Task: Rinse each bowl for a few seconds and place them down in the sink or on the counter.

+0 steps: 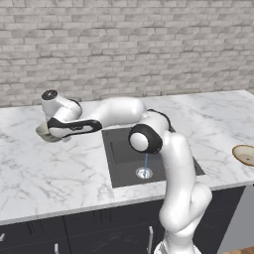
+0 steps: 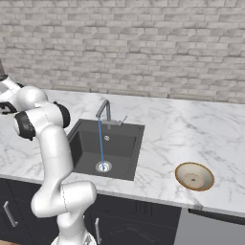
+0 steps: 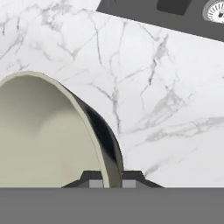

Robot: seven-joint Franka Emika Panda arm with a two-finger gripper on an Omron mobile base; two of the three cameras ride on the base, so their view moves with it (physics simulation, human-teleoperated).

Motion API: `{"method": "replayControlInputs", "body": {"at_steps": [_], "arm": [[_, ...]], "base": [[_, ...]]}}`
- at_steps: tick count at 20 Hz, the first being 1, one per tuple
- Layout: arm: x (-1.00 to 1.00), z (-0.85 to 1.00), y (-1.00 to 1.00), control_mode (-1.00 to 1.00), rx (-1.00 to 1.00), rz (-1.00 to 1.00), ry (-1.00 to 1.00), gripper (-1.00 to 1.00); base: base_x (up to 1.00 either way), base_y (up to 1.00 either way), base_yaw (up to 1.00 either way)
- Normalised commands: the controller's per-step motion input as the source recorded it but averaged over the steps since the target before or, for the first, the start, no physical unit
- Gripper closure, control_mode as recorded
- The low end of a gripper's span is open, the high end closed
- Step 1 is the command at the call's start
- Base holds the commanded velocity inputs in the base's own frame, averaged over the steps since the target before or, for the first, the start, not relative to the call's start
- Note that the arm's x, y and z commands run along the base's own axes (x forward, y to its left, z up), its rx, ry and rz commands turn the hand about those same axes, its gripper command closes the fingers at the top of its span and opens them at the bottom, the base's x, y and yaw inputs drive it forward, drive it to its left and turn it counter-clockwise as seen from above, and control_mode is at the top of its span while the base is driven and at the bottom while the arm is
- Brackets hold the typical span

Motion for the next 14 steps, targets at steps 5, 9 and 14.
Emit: {"method": "replayControlInputs", "body": {"at_steps": [5,9,14], "arm": [[-0.15,0.24,-0.03,-1.00,-0.12,-0.36,-0.09,1.00],[-0.28,0.28,-0.19,-1.00,-0.10,-0.30,-0.09,1.00],[-0.47,0.02,-0.18,-1.00,-0.04,-0.27,-0.05,1.00]], "base": [[0.00,0.00,0.00],[0.00,0.00,0.00],[0.00,0.00,0.00]]}}
